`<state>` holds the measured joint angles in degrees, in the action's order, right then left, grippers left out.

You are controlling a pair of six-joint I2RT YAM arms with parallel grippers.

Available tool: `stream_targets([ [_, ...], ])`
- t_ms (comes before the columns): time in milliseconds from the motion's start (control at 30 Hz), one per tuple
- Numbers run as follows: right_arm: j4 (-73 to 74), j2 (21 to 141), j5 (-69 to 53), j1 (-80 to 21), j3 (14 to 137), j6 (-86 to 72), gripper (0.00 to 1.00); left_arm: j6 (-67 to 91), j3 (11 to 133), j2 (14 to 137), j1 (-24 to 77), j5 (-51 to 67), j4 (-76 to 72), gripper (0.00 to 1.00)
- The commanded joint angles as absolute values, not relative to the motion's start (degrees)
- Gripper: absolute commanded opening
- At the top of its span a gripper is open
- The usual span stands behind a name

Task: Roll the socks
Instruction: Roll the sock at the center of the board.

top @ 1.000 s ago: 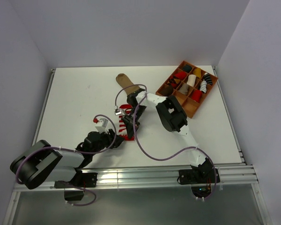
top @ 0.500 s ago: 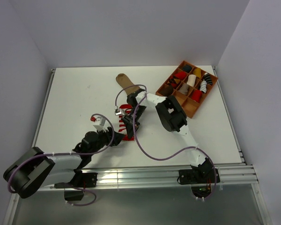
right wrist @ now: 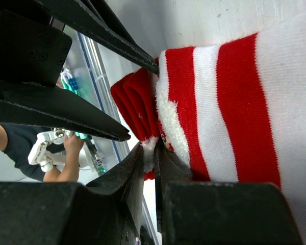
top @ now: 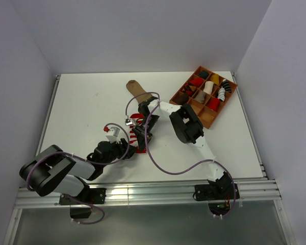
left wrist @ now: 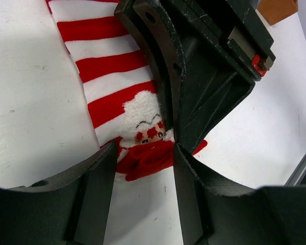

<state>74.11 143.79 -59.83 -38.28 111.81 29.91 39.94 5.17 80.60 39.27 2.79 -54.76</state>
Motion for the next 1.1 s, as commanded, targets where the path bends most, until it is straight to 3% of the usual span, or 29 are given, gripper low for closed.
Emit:
stream_targets([
  [0,74.44,143.88,-61.43,-37.71,113.99,29.71,0.11,40.69,5.28,81.47,39.64,4.22,-60.47,0.53],
  [400,71.37,144.40,-61.26,-37.27,114.43,24.96,0.11,40.87,3.34,82.44,39.55,6.41,-61.70,0.44],
  [500,71.19,144.76,-61.26,-37.27,114.96,24.61,0.11,41.22,3.43,82.88,39.55,6.07,-61.70,0.37],
  [600,70.58,144.49,-60.65,-37.27,114.70,23.91,0.11,42.01,3.16,83.41,39.55,5.19,-61.79,0.25],
  [633,69.71,144.32,-60.21,-37.27,114.44,23.65,0.11,42.10,2.90,83.67,39.55,5.10,-61.79,0.15],
  [733,67.07,142.91,-59.33,-37.27,112.86,21.98,0.14,43.24,2.37,84.02,39.55,4.57,-62.05,0.00],
  [1067,57.40,133.25,-58.71,-33.84,103.12,18.20,0.31,47.46,2.02,86.57,39.64,4.39,-57.92,0.00],
])
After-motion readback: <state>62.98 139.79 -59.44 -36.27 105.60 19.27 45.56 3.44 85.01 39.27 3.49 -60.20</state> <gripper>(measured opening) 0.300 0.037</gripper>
